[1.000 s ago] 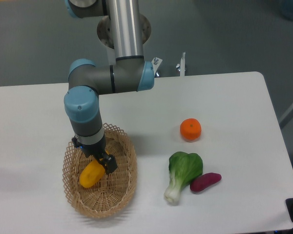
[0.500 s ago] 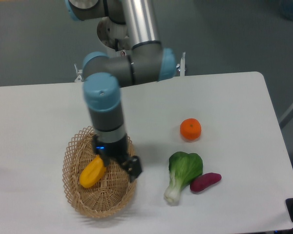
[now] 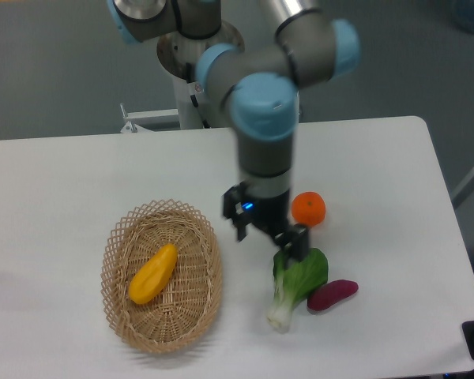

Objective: Place the mango in the basket

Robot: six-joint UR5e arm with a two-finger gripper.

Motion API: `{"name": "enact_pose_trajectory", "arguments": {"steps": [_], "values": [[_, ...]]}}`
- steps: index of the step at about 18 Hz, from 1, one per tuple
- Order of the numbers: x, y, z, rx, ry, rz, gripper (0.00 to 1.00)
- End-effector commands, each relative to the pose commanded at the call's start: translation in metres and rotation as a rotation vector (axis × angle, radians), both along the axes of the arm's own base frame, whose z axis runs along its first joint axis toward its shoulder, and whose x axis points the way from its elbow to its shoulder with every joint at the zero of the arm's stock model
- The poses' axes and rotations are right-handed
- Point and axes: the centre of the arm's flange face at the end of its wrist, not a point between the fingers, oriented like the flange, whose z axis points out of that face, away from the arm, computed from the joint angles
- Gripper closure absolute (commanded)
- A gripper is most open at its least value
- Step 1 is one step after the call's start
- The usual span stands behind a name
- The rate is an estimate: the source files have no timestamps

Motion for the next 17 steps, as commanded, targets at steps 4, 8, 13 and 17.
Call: {"name": "enact_pose_trajectory", "arguments": {"steps": [4,8,13,17], "values": [[-0.018,-0.032,0.01,-0.023,0.006,-0.084,0.0],[-0.027,-0.042,0.013,-0.031,0.013,-0.118,0.0],[-0.034,-0.047,0.018,-0.027,0.026,-0.116,0.0],[-0.037,-0.05,0.018,-0.026,0.027,-0.11,0.0]]}}
